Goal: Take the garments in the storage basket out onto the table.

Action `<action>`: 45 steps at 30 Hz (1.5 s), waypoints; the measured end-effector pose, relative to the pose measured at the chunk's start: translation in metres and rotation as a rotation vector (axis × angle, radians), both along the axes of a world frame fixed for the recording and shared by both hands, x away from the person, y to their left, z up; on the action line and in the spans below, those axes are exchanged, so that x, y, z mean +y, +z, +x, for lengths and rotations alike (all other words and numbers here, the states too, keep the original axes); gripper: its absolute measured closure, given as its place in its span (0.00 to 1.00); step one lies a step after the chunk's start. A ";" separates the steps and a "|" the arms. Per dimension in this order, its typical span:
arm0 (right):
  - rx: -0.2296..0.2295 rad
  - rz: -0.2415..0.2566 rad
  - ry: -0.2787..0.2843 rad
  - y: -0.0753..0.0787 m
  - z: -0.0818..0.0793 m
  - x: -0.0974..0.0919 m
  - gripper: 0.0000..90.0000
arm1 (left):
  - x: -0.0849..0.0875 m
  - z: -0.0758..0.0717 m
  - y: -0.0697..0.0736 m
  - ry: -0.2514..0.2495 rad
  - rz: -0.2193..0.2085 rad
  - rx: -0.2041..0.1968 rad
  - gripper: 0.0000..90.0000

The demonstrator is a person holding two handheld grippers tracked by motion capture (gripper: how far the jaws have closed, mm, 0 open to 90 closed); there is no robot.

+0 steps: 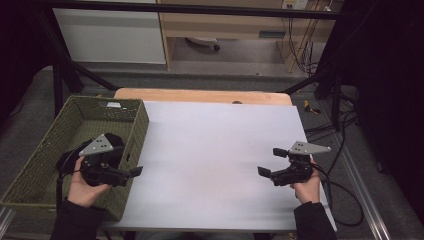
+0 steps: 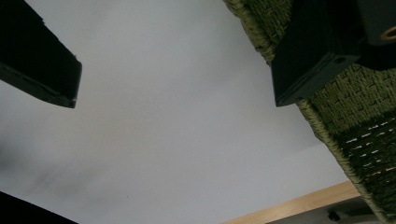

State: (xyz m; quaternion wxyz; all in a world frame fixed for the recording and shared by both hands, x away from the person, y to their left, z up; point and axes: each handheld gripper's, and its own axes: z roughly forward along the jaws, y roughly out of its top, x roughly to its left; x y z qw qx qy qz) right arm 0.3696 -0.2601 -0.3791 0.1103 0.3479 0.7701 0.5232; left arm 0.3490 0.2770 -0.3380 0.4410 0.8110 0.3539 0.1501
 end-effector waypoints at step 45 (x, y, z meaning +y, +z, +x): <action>0.005 -0.023 -0.009 -0.003 0.001 0.003 0.01 | 0.024 -0.007 0.016 0.071 0.013 -0.010 0.01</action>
